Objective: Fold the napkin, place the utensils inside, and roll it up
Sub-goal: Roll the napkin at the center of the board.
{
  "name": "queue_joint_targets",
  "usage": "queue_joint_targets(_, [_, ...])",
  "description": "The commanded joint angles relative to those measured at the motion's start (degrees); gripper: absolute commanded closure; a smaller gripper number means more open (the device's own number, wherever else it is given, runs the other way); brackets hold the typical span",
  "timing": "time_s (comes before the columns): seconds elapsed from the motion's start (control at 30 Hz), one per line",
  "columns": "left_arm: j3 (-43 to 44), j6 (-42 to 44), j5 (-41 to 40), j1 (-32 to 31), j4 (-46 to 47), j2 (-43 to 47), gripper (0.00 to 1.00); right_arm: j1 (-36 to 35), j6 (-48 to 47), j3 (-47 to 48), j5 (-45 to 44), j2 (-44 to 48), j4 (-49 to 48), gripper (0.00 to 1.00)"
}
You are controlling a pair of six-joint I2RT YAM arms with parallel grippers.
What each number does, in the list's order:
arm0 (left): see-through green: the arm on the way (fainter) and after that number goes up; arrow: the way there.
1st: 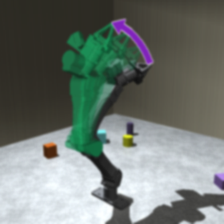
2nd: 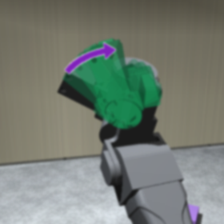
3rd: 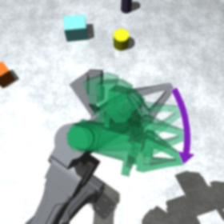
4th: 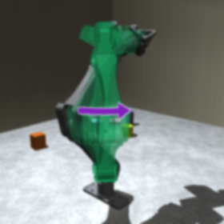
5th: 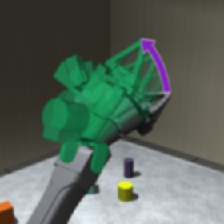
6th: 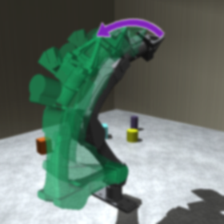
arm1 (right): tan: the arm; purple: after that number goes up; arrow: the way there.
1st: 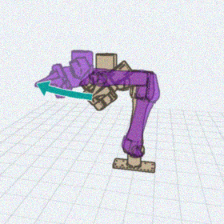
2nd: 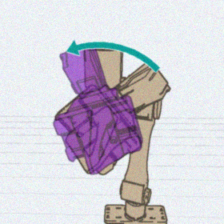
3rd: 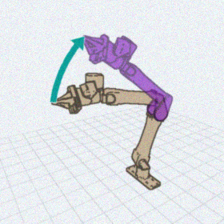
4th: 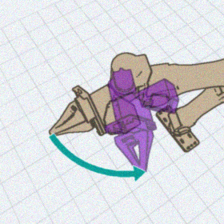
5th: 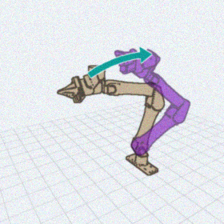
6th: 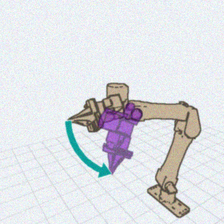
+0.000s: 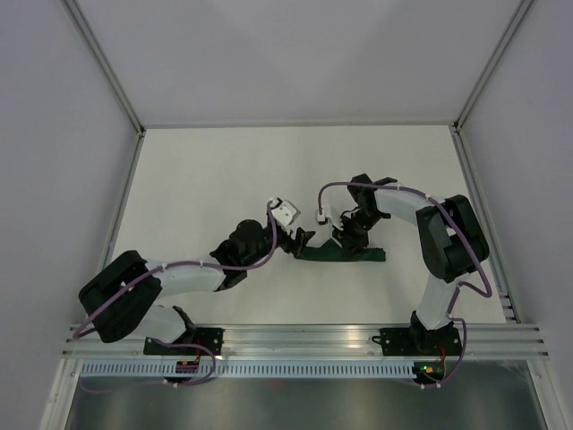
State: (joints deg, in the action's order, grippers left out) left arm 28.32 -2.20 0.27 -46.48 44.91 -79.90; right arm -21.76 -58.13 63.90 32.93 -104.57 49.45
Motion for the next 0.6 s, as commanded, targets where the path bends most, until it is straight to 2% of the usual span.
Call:
queue_joint_targets(0.0, [4.9,14.6,-4.9,-5.1,1.3,-0.9,0.22,1.0,-3.4,1.0,-1.9,-5.3,3.7,0.96])
queue_joint_targets(0.1, [8.5,21.4,-3.4,-8.0,-5.8,-3.9,0.26,1.5,-3.6,2.5,-1.9,-6.9,4.8,0.96])
queue_joint_targets(0.27, [13.2,30.4,-1.3,-11.9,-14.7,-10.7,0.25,1.9,-3.5,3.7,-1.7,-8.3,5.6,0.96])
queue_joint_targets(0.37, [15.5,35.4,-1.1,-14.5,-17.5,-15.0,0.25,2.1,-3.5,4.3,-1.5,-9.2,5.9,0.96])
queue_joint_targets(0.57, [18.5,38.5,-0.5,-16.1,-19.0,-20.6,0.23,2.2,-3.0,4.8,-1.5,-10.3,6.0,0.96])
